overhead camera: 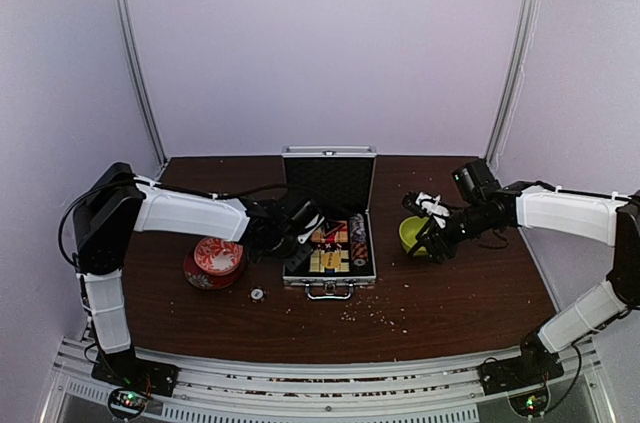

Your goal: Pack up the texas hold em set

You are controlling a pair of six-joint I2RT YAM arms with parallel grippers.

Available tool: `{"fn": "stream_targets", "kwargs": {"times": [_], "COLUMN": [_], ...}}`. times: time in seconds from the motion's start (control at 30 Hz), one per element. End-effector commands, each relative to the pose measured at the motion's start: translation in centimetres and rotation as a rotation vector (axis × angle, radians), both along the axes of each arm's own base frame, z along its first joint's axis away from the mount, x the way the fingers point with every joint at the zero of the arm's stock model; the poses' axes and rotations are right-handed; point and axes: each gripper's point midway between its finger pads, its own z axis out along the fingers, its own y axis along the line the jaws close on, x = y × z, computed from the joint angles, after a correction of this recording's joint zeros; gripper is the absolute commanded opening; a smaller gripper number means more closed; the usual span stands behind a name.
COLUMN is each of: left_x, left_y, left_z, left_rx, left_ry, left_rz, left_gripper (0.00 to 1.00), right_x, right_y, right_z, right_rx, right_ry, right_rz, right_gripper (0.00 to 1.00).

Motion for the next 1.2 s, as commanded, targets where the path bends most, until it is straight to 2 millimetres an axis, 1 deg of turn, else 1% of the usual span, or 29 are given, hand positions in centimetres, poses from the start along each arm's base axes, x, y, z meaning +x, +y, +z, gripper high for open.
{"fn": "stream_targets", "kwargs": {"times": [0.0, 0.17, 0.33, 0.57, 0.7, 0.8, 0.97, 1.17], "left_x": [0.6, 0.0, -0.7, -1.4, -1.4, -1.5, -1.2, -0.1], "left_y": [-1.0, -1.1, -0.6, 2.1, 2.8, 2.5, 1.3, 0.4], "left_z": [0.2, 1.2, 1.9, 1.5, 1.1, 0.4, -0.5, -1.4], "left_rx": [-0.043, -0.068, -0.061, 0.005, 0.007, -0.006, -0.016, -0.006], "left_ry": [-0.009, 0.005, 0.022, 0.078, 0.112, 0.141, 0.163, 0.166], "left_rz": [-0.018, -0.034, -0.042, 0.032, 0.059, 0.047, 0.013, -0.003], "left_gripper": [0.49, 0.55, 0.57, 0.60, 0.60, 0.60, 0.60, 0.60], "right_x": [0.1, 0.1, 0.1, 0.1, 0.0, 0.0, -0.1, -0.1], "right_y": [0.0, 0.0, 0.0, 0.0, 0.1, 0.1, 0.1, 0.0], "right_z": [-0.1, -0.3, -0.4, -0.4, -0.5, -0.5, -0.6, -0.7], "right_rx": [0.001, -0.002, -0.004, -0.005, -0.006, -0.006, -0.008, -0.013], "right_ry": [0.007, 0.013, 0.018, 0.020, 0.025, 0.027, 0.029, 0.031], "right_rz": [0.008, 0.009, 0.010, 0.013, 0.015, 0.017, 0.017, 0.017], "right_gripper": [0.66, 0.66, 0.66, 0.66, 0.66, 0.66, 0.66, 0.66]}}
